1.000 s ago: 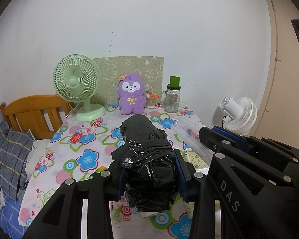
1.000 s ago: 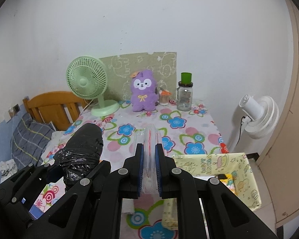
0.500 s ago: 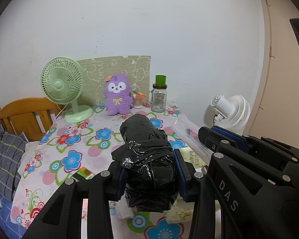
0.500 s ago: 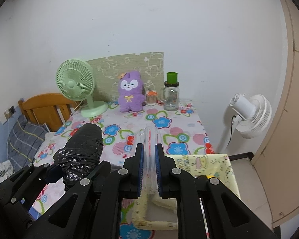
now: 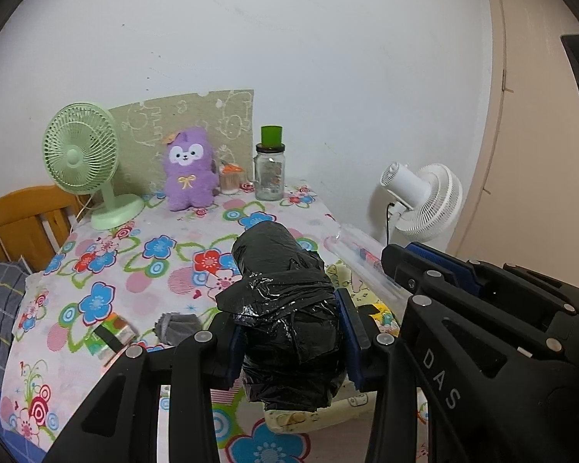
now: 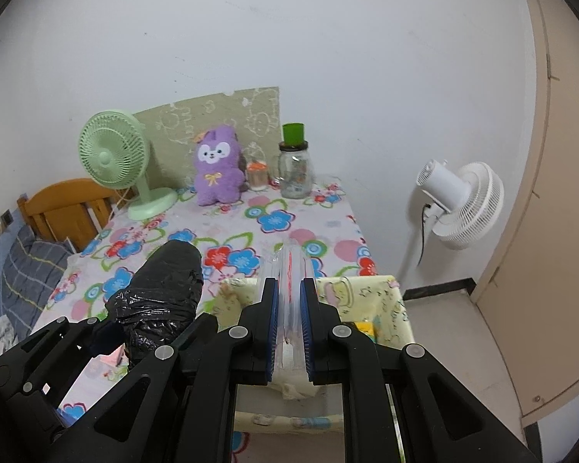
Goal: Organize soft objects
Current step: 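Release the black bundle from the left tool while the right tool releases the sleeve, then withdraw both tools from the bin toward the grey pouch and green tissue pack, then grasp the grey pouch with the right tool while the left tool grasps the tissue pack, then move both tools to the bin, carrying the grey pouch and tissue pack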
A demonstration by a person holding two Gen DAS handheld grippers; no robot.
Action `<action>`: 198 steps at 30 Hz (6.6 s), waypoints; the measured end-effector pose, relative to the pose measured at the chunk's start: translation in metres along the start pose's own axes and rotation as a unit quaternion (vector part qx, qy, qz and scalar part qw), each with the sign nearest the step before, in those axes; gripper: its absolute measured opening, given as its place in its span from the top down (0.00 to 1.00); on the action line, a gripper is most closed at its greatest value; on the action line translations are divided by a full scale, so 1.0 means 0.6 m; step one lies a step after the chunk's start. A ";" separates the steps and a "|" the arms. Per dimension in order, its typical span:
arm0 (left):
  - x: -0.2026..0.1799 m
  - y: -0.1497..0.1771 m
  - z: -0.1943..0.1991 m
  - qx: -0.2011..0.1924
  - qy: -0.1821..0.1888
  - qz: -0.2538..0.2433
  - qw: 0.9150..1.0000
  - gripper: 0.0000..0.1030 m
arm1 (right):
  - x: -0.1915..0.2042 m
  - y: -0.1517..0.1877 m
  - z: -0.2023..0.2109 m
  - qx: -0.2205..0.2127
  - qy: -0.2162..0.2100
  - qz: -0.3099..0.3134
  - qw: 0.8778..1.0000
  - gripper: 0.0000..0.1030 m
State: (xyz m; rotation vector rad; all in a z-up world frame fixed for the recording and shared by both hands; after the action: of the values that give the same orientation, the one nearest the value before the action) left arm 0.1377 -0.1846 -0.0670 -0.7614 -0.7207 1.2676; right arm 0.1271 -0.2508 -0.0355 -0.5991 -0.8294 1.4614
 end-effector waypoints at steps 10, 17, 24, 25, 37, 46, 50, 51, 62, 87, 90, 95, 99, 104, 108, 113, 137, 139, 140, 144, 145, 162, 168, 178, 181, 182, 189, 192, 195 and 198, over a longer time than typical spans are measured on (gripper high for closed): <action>-0.042 0.024 -0.040 0.034 0.020 -0.017 0.999 0.56 | -0.049 0.033 -0.025 0.021 0.020 -0.025 0.999 0.86; -0.058 0.044 -0.074 0.063 0.023 -0.025 0.997 0.46 | -0.071 0.053 -0.044 0.037 0.024 -0.038 0.998 0.86; -0.062 0.052 -0.092 0.075 0.007 -0.043 0.996 0.15 | -0.079 0.064 -0.069 0.054 0.013 -0.045 0.997 0.86; -0.061 0.052 -0.095 0.076 0.003 -0.047 0.996 0.13 | -0.080 0.066 -0.073 0.057 0.011 -0.046 0.997 0.86; -0.045 0.059 -0.124 0.094 -0.008 -0.061 0.994 0.03 | -0.078 0.077 -0.107 0.079 0.006 -0.064 0.995 0.34; -0.031 0.047 -0.115 0.088 0.006 -0.066 0.994 0.01 | -0.061 0.066 -0.097 0.067 0.018 -0.072 0.995 0.25; -0.022 0.035 -0.098 0.075 0.013 -0.067 0.995 0.01 | -0.051 0.057 -0.080 0.052 0.026 -0.074 0.996 0.19; -0.019 0.032 -0.093 0.071 0.015 -0.068 0.995 0.01 | -0.047 0.054 -0.074 0.047 0.027 -0.074 0.996 0.19; 0.023 0.007 -0.030 0.028 0.017 -0.070 0.997 0.00 | 0.010 0.029 -0.017 0.006 0.043 -0.060 0.997 0.12; 0.152 0.005 0.053 -0.020 -0.005 -0.039 0.999 0.00 | 0.162 0.014 0.030 -0.024 0.033 -0.019 0.999 0.04; 0.169 0.006 0.055 -0.022 -0.005 -0.035 0.999 0.00 | 0.182 0.012 0.025 -0.031 0.029 -0.011 0.999 0.04; 0.198 0.012 0.051 -0.021 -0.011 -0.026 0.999 0.00 | 0.208 0.009 0.015 -0.040 0.035 0.003 0.999 0.04; 0.225 0.017 0.041 -0.018 -0.020 -0.019 0.999 0.00 | 0.228 0.009 0.002 -0.044 0.033 0.008 0.998 0.04; 0.259 0.026 0.021 -0.014 -0.038 -0.010 0.999 0.00 | 0.248 0.008 -0.020 -0.045 0.047 0.020 0.998 0.04; 0.281 0.035 0.003 -0.005 -0.039 -0.002 0.999 0.00 | 0.265 0.012 -0.051 -0.037 0.033 0.026 0.998 0.04; 0.308 0.047 -0.028 0.005 -0.056 0.011 0.998 0.00 | 0.278 0.023 -0.092 -0.020 0.018 0.024 0.999 0.04; 0.358 0.115 -0.186 0.088 -0.069 0.022 0.993 0.00 | 0.285 0.082 -0.270 0.062 -0.015 0.019 0.998 0.04; 0.357 0.119 -0.197 0.094 -0.068 0.021 0.993 0.00 | 0.282 0.088 -0.282 0.070 -0.014 0.016 0.997 0.04; 0.357 0.121 -0.203 0.098 -0.068 0.021 0.993 0.00 | 0.281 0.090 -0.287 0.074 -0.013 0.015 0.997 0.04; 0.357 0.131 -0.227 0.112 -0.067 0.021 0.991 0.00 | 0.274 0.100 -0.309 0.090 -0.014 0.006 0.996 0.04; 0.358 0.132 -0.232 0.114 -0.068 0.020 0.991 0.00 | 0.272 0.103 -0.314 0.094 -0.013 0.003 0.995 0.04; 0.377 0.160 -0.286 0.155 -0.107 0.017 0.982 0.23 | 0.251 0.137 -0.382 0.138 -0.007 -0.024 0.990 0.04; 0.371 0.160 -0.287 0.155 -0.096 0.014 0.983 0.33 | 0.243 0.143 -0.395 0.146 -0.005 -0.044 0.988 0.04; 0.359 0.158 -0.283 0.150 -0.087 0.000 0.985 0.48 | 0.244 0.148 -0.395 0.155 -0.005 -0.048 0.987 0.38; 0.357 0.155 -0.277 0.145 -0.085 0.003 0.986 0.50 | 0.247 0.144 -0.388 0.149 -0.008 -0.043 0.988 0.39; 0.357 0.154 -0.274 0.143 -0.085 0.004 0.986 0.50 | 0.248 0.142 -0.385 0.146 -0.008 -0.041 0.988 0.39; 0.351 0.142 -0.252 0.132 -0.086 0.007 0.988 0.51 | 0.257 0.128 -0.359 0.129 -0.013 -0.033 0.991 0.40; 0.351 0.137 -0.240 0.125 -0.088 0.009 0.988 0.51 | 0.261 0.122 -0.348 0.122 -0.015 -0.029 0.992 0.40; 0.350 0.131 -0.226 0.117 -0.089 0.011 0.989 0.51 | 0.265 0.116 -0.333 0.114 -0.018 -0.029 0.993 0.40; 0.351 0.125 -0.211 0.109 -0.091 0.013 0.990 0.51 | 0.270 0.109 -0.316 0.104 -0.021 -0.027 0.994 0.40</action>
State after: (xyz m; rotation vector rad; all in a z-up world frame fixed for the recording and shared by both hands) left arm 0.2329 0.0203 -0.1889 -0.4826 -0.7065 1.4249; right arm 0.2244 -0.0621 -0.1815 -0.3879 -0.7079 1.4934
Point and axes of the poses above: each gripper's, at about its wrist camera, not at the fingertips, and z roughly against the way its jaws point, x to its left, y to its underside, the point moved 9 cm from there along -z, roughly the way its jaws point, and after that the axes turned 10 degrees about -y, right-handed, at the moved point
